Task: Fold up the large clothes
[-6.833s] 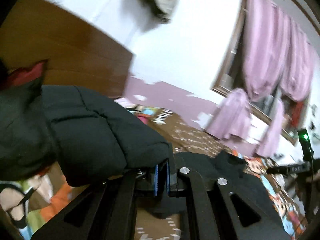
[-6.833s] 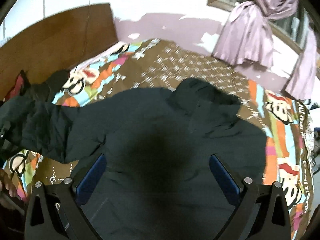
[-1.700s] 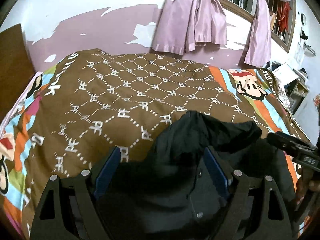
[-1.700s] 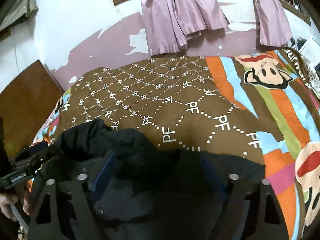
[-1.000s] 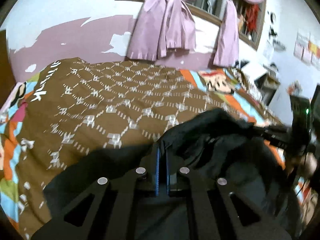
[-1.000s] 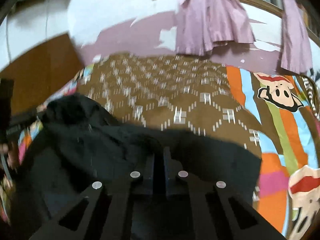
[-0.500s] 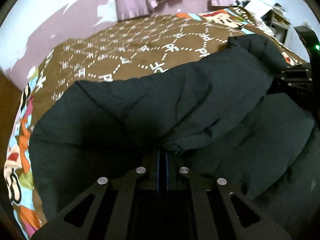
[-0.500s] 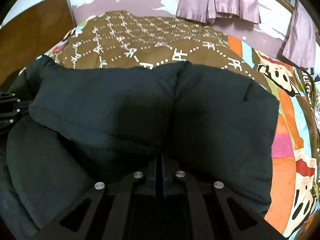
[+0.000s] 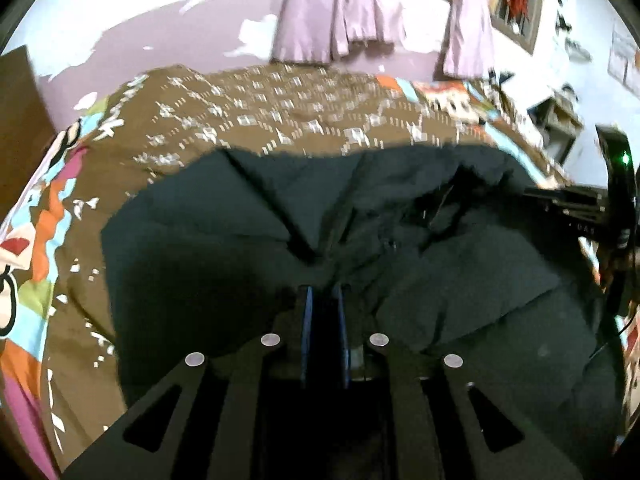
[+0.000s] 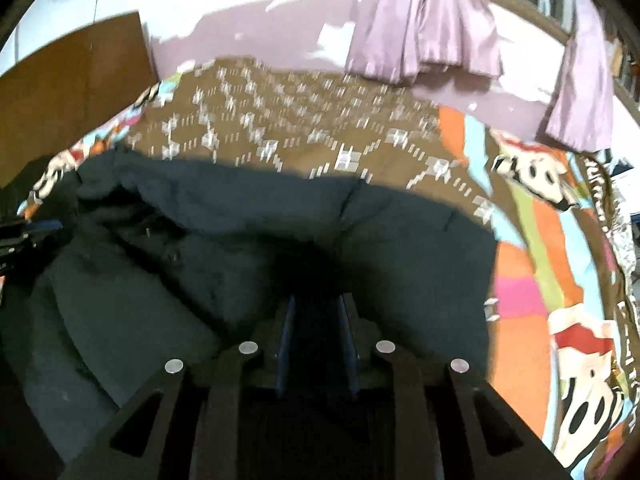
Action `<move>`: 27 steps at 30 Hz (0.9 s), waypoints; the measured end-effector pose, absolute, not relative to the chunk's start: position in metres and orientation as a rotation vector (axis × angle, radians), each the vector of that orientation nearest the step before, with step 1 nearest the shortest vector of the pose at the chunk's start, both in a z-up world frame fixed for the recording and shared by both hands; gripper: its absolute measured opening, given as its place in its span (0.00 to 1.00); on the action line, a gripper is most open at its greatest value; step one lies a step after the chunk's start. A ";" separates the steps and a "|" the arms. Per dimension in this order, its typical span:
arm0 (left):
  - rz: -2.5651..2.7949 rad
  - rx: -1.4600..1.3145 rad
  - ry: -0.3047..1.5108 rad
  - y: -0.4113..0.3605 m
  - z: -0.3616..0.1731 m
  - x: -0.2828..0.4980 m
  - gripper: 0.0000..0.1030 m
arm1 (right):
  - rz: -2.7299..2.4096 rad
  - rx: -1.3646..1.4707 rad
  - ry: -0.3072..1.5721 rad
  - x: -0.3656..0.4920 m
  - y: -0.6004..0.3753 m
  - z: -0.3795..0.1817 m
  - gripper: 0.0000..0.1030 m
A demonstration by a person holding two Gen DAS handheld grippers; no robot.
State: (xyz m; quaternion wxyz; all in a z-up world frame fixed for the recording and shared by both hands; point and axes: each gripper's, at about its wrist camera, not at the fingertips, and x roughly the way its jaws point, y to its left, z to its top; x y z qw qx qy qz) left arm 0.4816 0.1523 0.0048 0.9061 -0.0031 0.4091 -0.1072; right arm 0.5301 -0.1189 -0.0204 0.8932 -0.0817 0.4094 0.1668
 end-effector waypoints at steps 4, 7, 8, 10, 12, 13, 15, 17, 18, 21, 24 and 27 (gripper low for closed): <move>-0.214 -0.032 0.743 0.149 0.034 0.492 0.31 | 0.357 -0.030 0.803 0.555 -0.120 0.003 0.20; -0.235 -0.097 0.709 0.142 0.051 0.517 0.33 | 0.412 0.084 0.800 0.580 -0.114 0.011 0.20; -0.246 -0.112 0.709 0.139 0.054 0.525 0.33 | 0.433 0.112 0.814 0.589 -0.111 0.011 0.20; -0.274 -0.138 0.722 0.132 0.055 0.544 0.33 | 0.489 0.173 0.861 0.604 -0.104 0.006 0.20; -0.321 -0.165 0.772 0.122 0.049 0.565 0.32 | 0.534 0.201 0.915 0.610 -0.097 -0.003 0.20; -0.347 -0.174 0.797 0.118 0.046 0.572 0.26 | 0.556 0.189 0.944 0.611 -0.092 -0.009 0.20; -0.418 -0.150 0.882 0.106 0.033 0.582 0.15 | 0.560 0.134 1.003 0.608 -0.086 -0.022 0.20; -0.450 -0.048 0.956 0.091 0.017 0.580 0.06 | 0.566 0.082 1.055 0.605 -0.082 -0.038 0.20; -0.456 0.001 0.980 0.086 0.010 0.578 0.05 | 0.562 0.045 1.077 0.604 -0.080 -0.047 0.20; -0.440 0.107 1.047 0.077 -0.013 0.570 0.03 | 0.555 -0.022 1.110 0.601 -0.072 -0.059 0.17; -0.406 0.092 1.113 0.080 -0.028 0.575 0.02 | 0.550 -0.096 1.156 0.602 -0.062 -0.071 0.17; -0.389 0.086 1.157 0.080 -0.040 0.581 0.01 | 0.536 -0.126 1.194 0.606 -0.057 -0.086 0.17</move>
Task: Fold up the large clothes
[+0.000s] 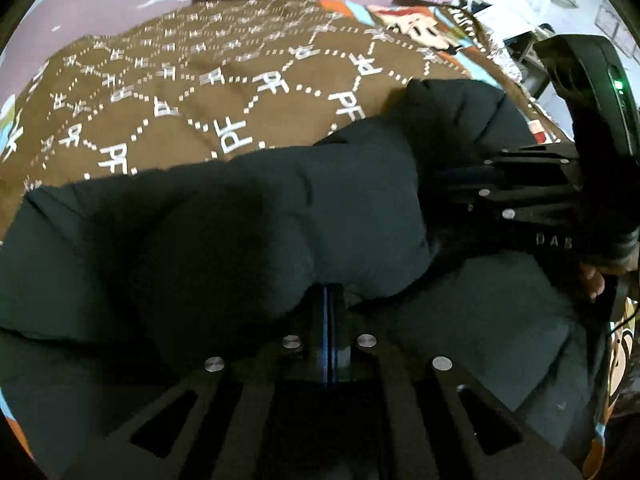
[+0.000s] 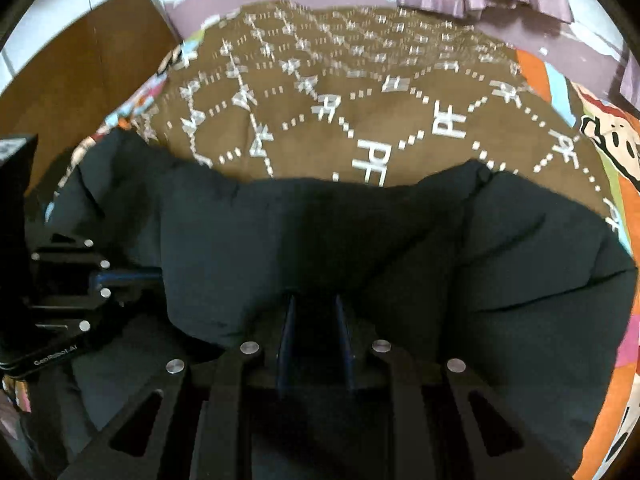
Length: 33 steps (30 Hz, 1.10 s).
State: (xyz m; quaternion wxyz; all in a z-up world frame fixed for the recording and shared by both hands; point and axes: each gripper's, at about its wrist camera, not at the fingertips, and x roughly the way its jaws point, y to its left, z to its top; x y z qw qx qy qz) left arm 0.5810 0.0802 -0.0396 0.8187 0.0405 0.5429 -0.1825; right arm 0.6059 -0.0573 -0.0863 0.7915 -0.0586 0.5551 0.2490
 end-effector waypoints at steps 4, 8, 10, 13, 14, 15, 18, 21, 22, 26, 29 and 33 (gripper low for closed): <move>-0.374 0.088 1.184 0.078 -0.054 0.587 0.01 | 0.503 -0.151 1.180 0.602 -0.054 -0.102 0.17; -0.363 0.057 1.185 0.082 -0.061 0.587 0.01 | 0.485 -0.185 1.152 0.597 -0.051 -0.103 0.17; -0.359 0.068 1.161 0.081 -0.057 0.582 0.01 | 0.487 -0.178 1.122 0.592 -0.053 -0.101 0.17; -0.358 0.057 1.128 0.084 -0.051 0.575 0.01 | 0.495 -0.157 1.102 0.589 -0.056 -0.092 0.18; -0.354 0.043 1.114 0.087 -0.047 0.570 0.01 | 0.494 -0.150 1.105 0.589 -0.057 -0.088 0.18; -0.350 0.035 1.105 0.089 -0.044 0.567 0.01 | 0.490 -0.145 1.105 0.588 -0.059 -0.085 0.18; -0.328 0.019 1.074 0.090 -0.037 0.558 0.01 | 0.465 -0.151 1.087 0.581 -0.063 -0.074 0.19; -0.297 0.008 1.029 0.095 -0.023 0.550 0.01 | 0.440 -0.166 1.067 0.571 -0.066 -0.063 0.19; -0.287 0.005 1.017 0.097 -0.019 0.545 0.01 | 0.435 -0.167 1.065 0.569 -0.064 -0.060 0.19; -0.238 -0.020 0.957 0.098 0.004 0.537 0.01 | 0.414 -0.177 1.016 0.551 -0.066 -0.037 0.43; -0.222 -0.049 0.918 0.099 0.023 0.528 0.02 | 0.382 -0.154 0.970 0.540 -0.068 -0.014 0.63; -0.201 -0.035 0.889 0.092 0.048 0.513 0.11 | 0.354 -0.139 0.932 0.525 -0.074 0.014 0.72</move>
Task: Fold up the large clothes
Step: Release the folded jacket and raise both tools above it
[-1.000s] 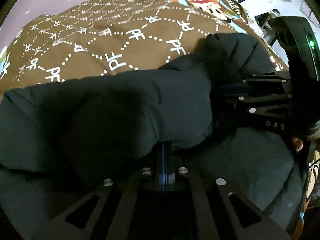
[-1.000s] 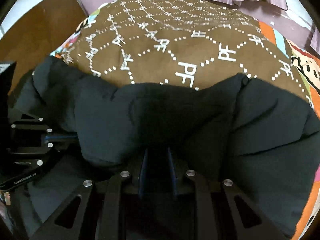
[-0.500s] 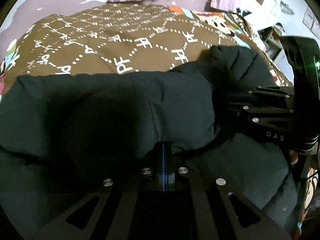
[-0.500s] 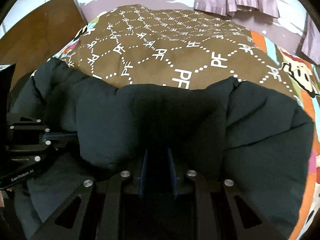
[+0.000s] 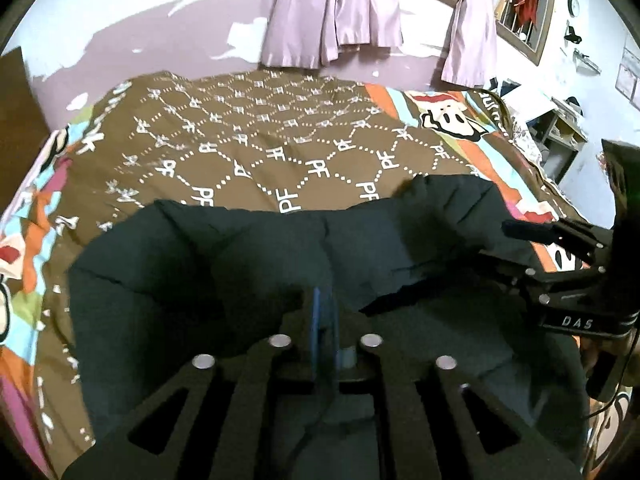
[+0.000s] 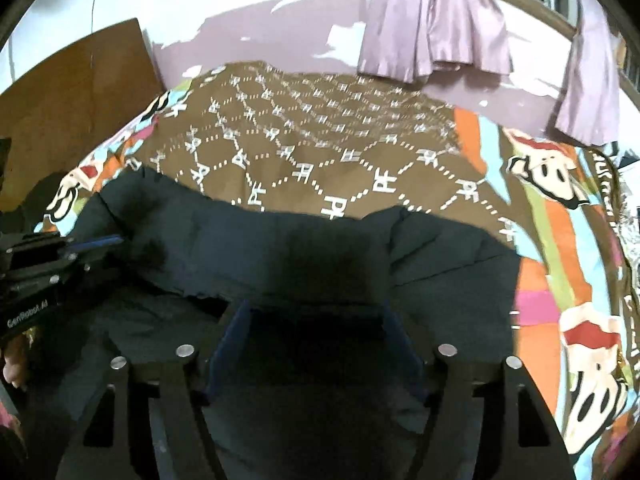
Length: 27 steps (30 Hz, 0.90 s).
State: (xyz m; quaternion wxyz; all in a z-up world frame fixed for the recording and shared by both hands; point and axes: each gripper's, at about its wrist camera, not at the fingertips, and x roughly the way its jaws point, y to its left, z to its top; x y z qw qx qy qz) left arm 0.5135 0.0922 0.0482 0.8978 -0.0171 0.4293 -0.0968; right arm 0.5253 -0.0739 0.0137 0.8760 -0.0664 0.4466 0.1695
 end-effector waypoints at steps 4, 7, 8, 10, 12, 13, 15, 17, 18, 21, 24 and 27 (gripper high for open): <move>-0.183 -0.061 0.820 0.089 0.077 0.490 0.57 | 0.342 -0.083 0.904 0.511 -0.083 0.040 0.79; -0.167 -0.083 0.790 0.090 0.097 0.477 0.58 | 0.311 -0.044 0.878 0.499 -0.091 0.058 0.86; -0.154 -0.086 0.785 0.089 0.105 0.471 0.60 | 0.295 -0.033 0.867 0.494 -0.094 0.064 0.88; -0.139 -0.083 0.777 0.087 0.115 0.462 0.66 | 0.266 -0.027 0.851 0.483 -0.098 0.076 0.99; -0.137 -0.091 0.755 0.086 0.129 0.450 0.75 | 0.248 -0.031 0.825 0.470 -0.101 0.091 1.00; -0.138 -0.097 0.745 0.086 0.135 0.444 0.82 | 0.246 -0.033 0.815 0.465 -0.102 0.097 1.00; -0.121 -0.095 0.721 0.084 0.149 0.430 0.92 | 0.238 -0.039 0.794 0.451 -0.105 0.112 1.00; -0.105 -0.090 0.694 0.084 0.160 0.415 0.94 | 0.237 -0.040 0.779 0.436 -0.108 0.126 1.00; -0.098 -0.089 0.680 0.083 0.166 0.406 0.94 | 0.241 -0.041 0.777 0.431 -0.109 0.131 1.00; -0.097 -0.096 0.656 0.081 0.181 0.382 0.98 | 0.251 -0.035 0.759 0.405 -0.111 0.147 1.00; -0.104 -0.111 0.644 0.080 0.192 0.360 0.98 | 0.273 -0.022 0.743 0.382 -0.111 0.155 1.00; -0.114 -0.134 0.609 0.081 0.201 0.337 0.98 | 0.307 -0.038 0.710 0.355 -0.109 0.162 1.00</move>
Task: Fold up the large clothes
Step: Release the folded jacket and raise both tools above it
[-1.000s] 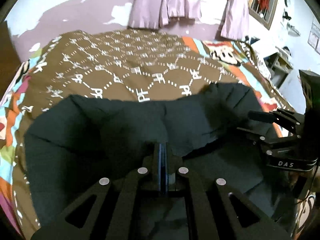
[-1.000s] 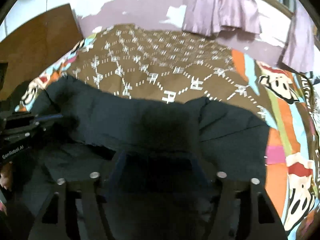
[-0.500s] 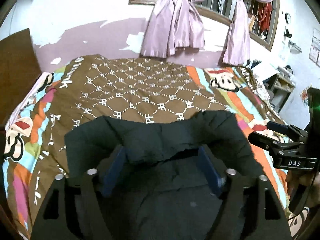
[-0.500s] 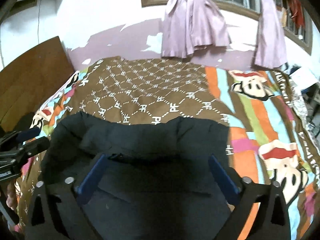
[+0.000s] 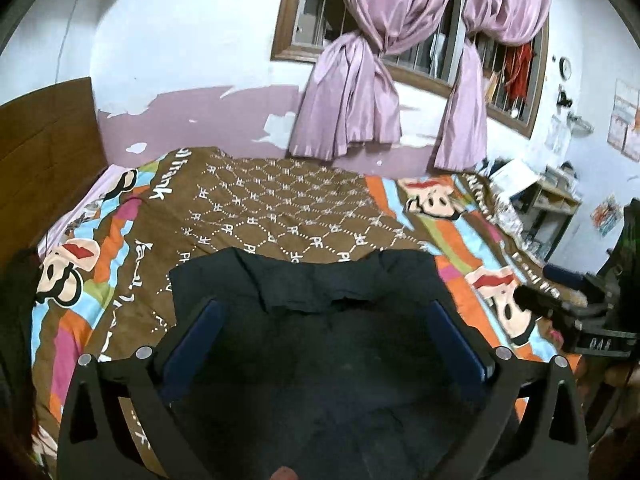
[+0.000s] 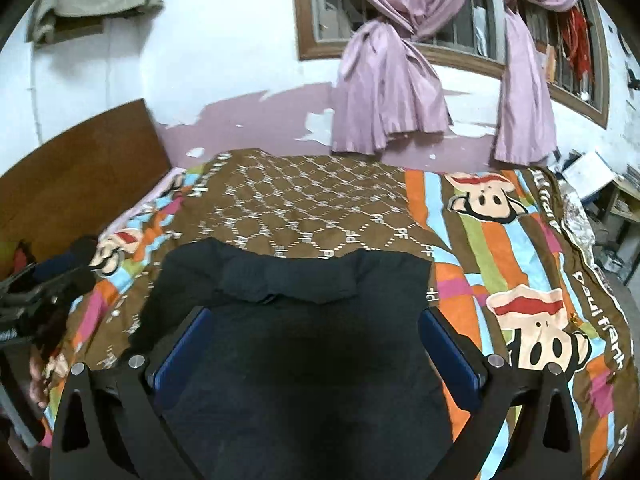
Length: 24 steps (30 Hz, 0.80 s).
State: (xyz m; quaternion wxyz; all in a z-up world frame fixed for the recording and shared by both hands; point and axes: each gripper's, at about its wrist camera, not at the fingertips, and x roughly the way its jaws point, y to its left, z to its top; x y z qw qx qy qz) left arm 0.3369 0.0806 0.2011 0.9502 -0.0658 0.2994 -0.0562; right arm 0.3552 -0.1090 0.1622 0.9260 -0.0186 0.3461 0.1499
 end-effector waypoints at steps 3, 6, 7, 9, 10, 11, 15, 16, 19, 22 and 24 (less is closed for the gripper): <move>-0.121 -0.147 0.593 0.079 0.209 0.317 0.98 | 0.318 -0.046 0.678 0.331 -0.108 0.166 1.00; -0.116 -0.133 0.570 0.077 0.217 0.293 0.98 | 0.340 -0.010 0.657 0.309 -0.111 0.169 1.00; -0.118 -0.128 0.564 0.077 0.219 0.286 0.98 | 0.349 0.000 0.658 0.305 -0.113 0.168 1.00; -0.112 -0.109 0.547 0.073 0.220 0.269 0.98 | 0.360 0.019 0.662 0.293 -0.114 0.166 1.00; -0.113 -0.100 0.538 0.071 0.221 0.259 0.98 | 0.364 0.022 0.662 0.287 -0.115 0.166 1.00; -0.111 -0.089 0.533 0.069 0.220 0.251 0.98 | 0.366 0.021 0.659 0.280 -0.114 0.166 1.00; -0.106 -0.050 0.515 0.063 0.211 0.220 0.98 | 0.373 0.017 0.636 0.258 -0.116 0.167 1.00; -0.105 -0.045 0.514 0.062 0.210 0.216 0.98 | 0.374 0.017 0.633 0.253 -0.117 0.167 1.00; -0.100 -0.033 0.517 0.056 0.203 0.201 0.98 | 0.379 0.017 0.622 0.237 -0.119 0.168 1.00; -0.099 -0.040 0.538 0.053 0.193 0.191 0.98 | 0.382 -0.004 0.605 0.220 -0.119 0.166 1.00; -0.100 -0.042 0.546 0.049 0.187 0.183 0.98 | 0.387 -0.018 0.597 0.207 -0.119 0.163 1.00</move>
